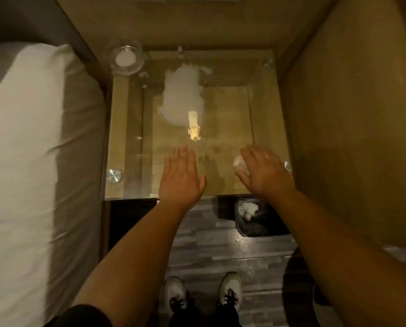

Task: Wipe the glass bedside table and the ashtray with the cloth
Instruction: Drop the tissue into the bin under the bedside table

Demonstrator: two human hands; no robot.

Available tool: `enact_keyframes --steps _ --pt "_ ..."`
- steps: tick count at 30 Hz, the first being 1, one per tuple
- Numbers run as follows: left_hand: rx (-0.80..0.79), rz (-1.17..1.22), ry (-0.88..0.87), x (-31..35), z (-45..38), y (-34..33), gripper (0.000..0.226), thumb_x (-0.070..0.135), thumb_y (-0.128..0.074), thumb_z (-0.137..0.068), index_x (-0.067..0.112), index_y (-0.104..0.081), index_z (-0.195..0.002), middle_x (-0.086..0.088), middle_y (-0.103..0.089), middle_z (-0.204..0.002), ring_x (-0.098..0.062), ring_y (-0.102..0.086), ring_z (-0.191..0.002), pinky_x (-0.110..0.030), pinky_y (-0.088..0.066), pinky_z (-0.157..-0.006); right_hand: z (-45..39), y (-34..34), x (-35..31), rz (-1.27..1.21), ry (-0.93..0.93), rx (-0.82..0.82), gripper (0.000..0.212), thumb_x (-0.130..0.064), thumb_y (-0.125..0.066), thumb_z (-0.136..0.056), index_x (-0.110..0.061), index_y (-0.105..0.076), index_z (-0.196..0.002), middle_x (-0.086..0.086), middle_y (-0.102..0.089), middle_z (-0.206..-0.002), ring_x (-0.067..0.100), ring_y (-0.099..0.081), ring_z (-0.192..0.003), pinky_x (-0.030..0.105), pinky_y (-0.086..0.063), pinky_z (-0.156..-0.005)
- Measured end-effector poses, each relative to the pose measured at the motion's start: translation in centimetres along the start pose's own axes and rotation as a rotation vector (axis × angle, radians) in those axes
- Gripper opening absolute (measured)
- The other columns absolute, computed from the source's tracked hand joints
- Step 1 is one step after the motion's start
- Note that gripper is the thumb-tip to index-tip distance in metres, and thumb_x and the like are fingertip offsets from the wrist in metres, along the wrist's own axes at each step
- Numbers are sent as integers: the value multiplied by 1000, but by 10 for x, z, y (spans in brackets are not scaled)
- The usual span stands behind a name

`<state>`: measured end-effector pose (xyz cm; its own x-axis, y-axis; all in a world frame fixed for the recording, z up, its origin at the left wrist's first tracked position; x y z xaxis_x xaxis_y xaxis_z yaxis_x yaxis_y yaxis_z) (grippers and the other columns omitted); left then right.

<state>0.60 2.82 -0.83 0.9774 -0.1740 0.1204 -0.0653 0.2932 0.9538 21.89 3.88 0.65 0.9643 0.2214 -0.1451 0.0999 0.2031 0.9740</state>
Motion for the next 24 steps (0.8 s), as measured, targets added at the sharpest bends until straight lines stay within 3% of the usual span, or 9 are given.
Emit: enact_keyframes --steps 3,9,15,24 --pt "45 15 0 5 -8 -14 74 52 -18 -97 3 -15 -152 -20 -13 -159 -34 -7 -148 -49 -6 -120 2 -13 5 0 40 61 51 -41 -39 -92 -9 -56 -127 18 -58 -128 36 -56 -112 46 -44 -95" --pt "130 26 -13 10 -12 -31 73 52 -20 -96 2 -24 -150 -21 -18 -158 -35 -10 -147 -49 -10 -120 2 -29 12 -23 83 219 32 -17 -59 -88 -10 -63 -119 19 -62 -120 40 -59 -102 47 -49 -85" --pt "157 8 -17 10 -12 -32 71 50 -25 -95 2 -29 -148 -22 -24 -156 -35 -14 -147 -49 -11 -119 -2 -38 16 -48 113 316 30 -7 -66 -83 -8 -65 -113 17 -65 -114 39 -59 -98 45 -51 -77" --pt "151 -16 -12 10 -13 -31 71 49 -26 -95 1 -28 -148 -21 -22 -156 -35 -14 -147 -50 -13 -119 8 -28 10 -207 40 290 37 8 -65 -76 -8 -68 -110 12 -68 -108 35 -60 -96 39 -51 -77"
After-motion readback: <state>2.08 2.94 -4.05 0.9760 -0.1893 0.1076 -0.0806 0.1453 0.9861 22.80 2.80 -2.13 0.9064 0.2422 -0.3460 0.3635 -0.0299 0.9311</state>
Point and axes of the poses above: each hand's wrist, its own z-axis away from the middle knuckle, its own y-axis out of the back of the hand, x = y × z, the point moved 3 cm from there along -z, towards the middle knuckle
